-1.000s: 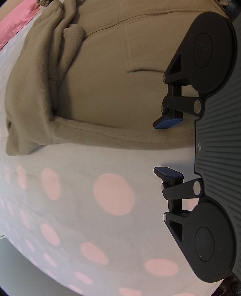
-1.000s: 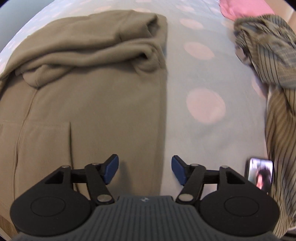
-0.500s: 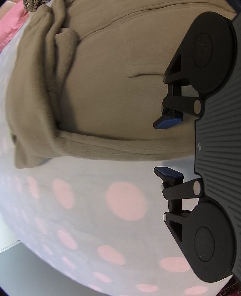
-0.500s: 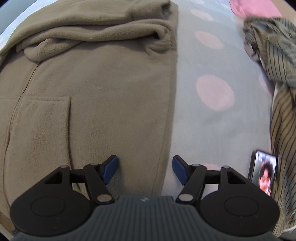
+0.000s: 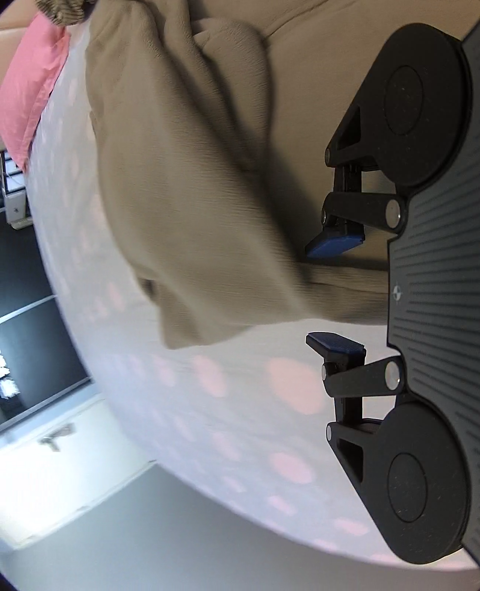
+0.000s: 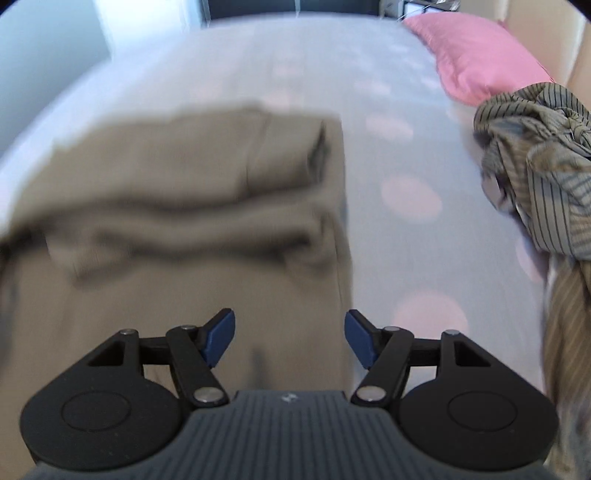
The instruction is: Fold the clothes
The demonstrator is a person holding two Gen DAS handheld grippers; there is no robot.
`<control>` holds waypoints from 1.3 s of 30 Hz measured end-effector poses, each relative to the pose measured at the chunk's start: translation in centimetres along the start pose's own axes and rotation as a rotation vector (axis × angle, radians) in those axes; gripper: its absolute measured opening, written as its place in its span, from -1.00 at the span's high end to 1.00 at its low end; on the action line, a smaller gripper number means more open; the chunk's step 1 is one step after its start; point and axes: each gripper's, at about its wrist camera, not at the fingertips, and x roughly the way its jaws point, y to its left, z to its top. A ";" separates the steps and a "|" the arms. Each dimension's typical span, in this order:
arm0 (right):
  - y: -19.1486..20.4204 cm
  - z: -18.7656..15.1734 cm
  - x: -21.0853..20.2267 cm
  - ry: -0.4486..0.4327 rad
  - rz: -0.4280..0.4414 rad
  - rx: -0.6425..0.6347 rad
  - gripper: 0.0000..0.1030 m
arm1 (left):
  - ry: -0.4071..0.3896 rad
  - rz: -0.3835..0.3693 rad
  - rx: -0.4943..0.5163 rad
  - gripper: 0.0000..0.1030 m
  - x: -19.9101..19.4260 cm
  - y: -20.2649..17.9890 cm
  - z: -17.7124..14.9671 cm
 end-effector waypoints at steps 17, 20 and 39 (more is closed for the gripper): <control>-3.9 9.6 7.8 -0.046 0.133 0.408 -0.31 | -0.058 0.069 0.209 0.71 3.6 -3.2 1.0; -4.4 9.4 8.9 -0.036 0.140 0.440 -0.21 | -0.060 0.103 0.243 0.75 3.8 -3.6 0.9; 1.0 11.2 6.2 -0.156 0.280 0.320 0.64 | 0.104 0.217 0.065 0.80 6.0 -0.1 -0.1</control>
